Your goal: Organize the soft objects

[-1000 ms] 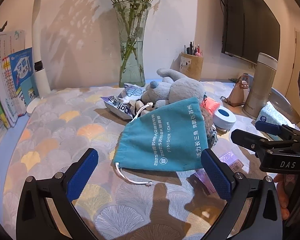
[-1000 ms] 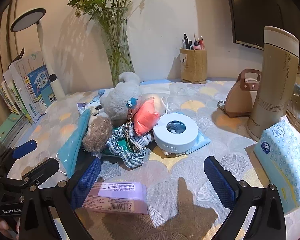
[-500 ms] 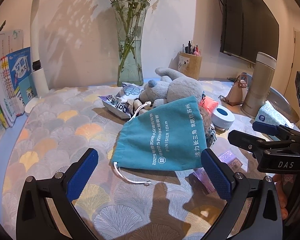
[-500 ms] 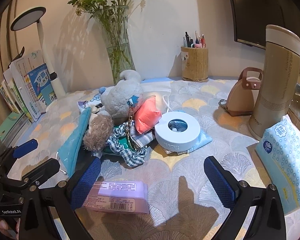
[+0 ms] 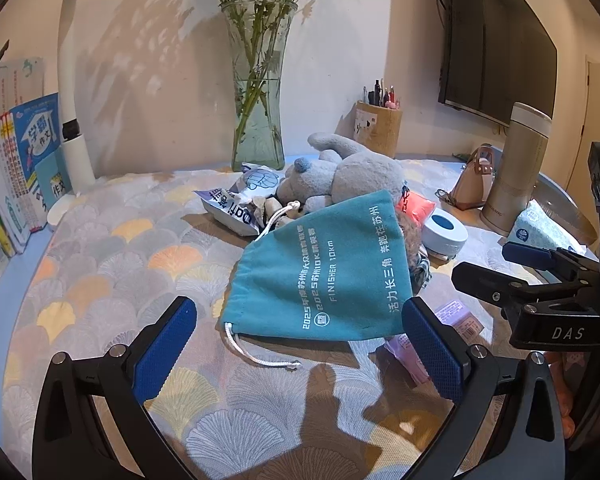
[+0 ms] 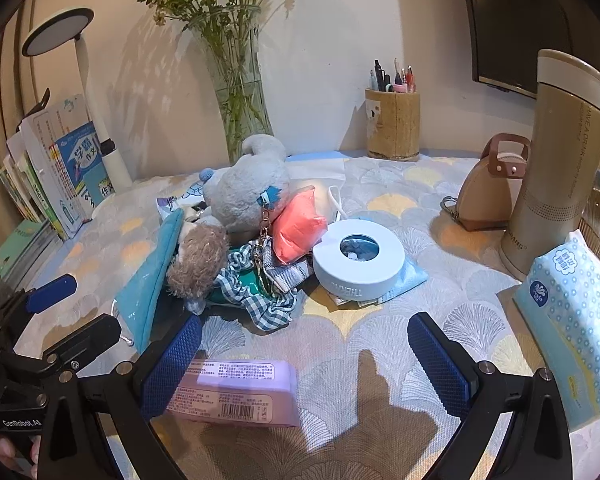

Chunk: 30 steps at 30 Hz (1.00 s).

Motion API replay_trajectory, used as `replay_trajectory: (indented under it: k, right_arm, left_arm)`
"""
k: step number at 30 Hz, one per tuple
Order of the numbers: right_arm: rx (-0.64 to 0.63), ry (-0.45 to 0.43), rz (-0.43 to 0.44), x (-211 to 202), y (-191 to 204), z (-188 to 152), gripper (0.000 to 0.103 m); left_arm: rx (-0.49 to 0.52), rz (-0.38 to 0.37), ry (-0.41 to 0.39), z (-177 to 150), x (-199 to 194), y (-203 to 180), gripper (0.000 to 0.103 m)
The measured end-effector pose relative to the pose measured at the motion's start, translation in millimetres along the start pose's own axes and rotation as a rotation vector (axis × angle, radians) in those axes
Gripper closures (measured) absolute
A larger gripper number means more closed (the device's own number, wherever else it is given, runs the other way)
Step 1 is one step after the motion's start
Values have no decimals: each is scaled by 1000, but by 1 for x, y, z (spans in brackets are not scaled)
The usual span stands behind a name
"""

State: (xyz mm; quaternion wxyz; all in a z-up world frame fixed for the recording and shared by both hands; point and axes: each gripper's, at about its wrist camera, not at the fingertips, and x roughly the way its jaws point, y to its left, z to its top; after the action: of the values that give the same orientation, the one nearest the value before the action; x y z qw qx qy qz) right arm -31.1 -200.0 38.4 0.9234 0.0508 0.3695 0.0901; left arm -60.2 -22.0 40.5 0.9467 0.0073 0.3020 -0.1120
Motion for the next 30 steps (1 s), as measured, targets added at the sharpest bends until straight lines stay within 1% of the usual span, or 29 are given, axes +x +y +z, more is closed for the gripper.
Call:
replay_trajectory:
  k: [4,7,8,10,11,12,14,16,17,18,19,22,23,26,27,30]
  right_arm:
    - [12,5,12,1,-3,2,0]
    - [36,4,29,0,-7,2,0]
    - [44,5,37,0,-9,2,0]
    - [79,10,85,0,-18,3,0]
    - [108,11,100,0,-23,4,0]
    - [144,18,109,2,-30,4,0]
    - [210,45,138,7,-42,3,0]
    - [266,53,159,8,-51,1,0]
    - [280,50,163,8,-54,1,0]
    - [286,47,169,7,-54,1,0]
    - [287,45,169,6,-54,1,0]
    - [254,46,156,5,-47,2,0]
    - [231,42,151,3,-43,3,0]
    - [169,33,127,4,-34,3,0]
    - [147,31,119,3,-30,3,0]
    - [78,45,110,6,-18,2,0]
  left_arm:
    - [9,-54,-2,-1,-2,-1,1]
    - [19,-80,1,-1,-3,-2,1]
    - [27,-86,12,-1,-2,-4,1]
    - [52,-104,51,0,2,-10,1]
    - [83,-103,79,2,6,-17,1]
    - [104,-85,94,3,8,-23,1]
    - [140,-73,95,8,10,-36,1]
    - [158,-55,105,11,16,-42,1]
    - [166,-40,113,13,20,-43,8]
    - [167,-31,121,13,24,-41,18]
    - [161,-31,128,14,26,-38,21]
    - [95,-44,153,16,30,-17,39]
    - [60,-58,155,16,28,-8,47]
    - [-38,-86,164,16,25,17,48]
    - [-56,-89,166,15,23,23,48]
    - [-86,-56,183,10,18,42,48]
